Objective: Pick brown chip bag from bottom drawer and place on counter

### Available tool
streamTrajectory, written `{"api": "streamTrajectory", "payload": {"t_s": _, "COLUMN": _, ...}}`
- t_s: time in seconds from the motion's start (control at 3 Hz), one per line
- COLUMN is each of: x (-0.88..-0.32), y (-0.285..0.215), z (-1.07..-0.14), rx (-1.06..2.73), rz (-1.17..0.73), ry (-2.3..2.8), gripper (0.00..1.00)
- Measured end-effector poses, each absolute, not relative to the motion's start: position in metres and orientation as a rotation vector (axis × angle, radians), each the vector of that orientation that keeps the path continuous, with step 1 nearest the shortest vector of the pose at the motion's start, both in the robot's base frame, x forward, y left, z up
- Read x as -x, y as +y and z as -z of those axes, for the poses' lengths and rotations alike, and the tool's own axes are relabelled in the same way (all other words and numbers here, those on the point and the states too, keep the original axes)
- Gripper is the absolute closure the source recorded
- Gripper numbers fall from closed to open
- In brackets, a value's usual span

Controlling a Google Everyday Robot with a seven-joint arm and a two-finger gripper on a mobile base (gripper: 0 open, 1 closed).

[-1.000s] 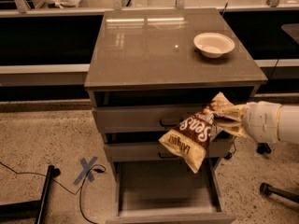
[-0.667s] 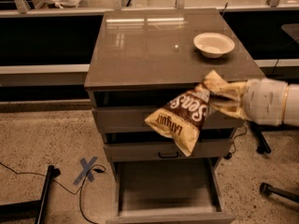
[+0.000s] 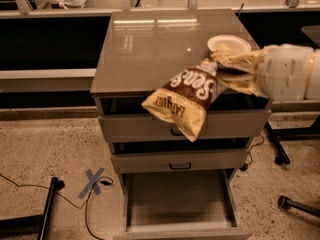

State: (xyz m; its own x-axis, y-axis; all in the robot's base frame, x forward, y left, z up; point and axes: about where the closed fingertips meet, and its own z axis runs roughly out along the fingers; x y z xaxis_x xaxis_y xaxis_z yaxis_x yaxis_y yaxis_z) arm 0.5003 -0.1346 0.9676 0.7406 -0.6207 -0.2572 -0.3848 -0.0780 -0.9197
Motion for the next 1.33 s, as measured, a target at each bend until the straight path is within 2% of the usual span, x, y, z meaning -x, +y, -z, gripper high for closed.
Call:
{"api": "streamTrajectory", "payload": {"t_s": 0.67, "x": -0.567, "y": -0.112, "z": -1.028, "rx": 1.666, "rz": 0.295, "ry": 0.799, "gripper": 1.00}}
{"api": "streamTrajectory", "payload": {"t_s": 1.33, "x": -0.650, "y": -0.068, "z": -1.049, "rx": 1.632, "rz": 0.340, "ry": 0.828, "gripper": 1.00}}
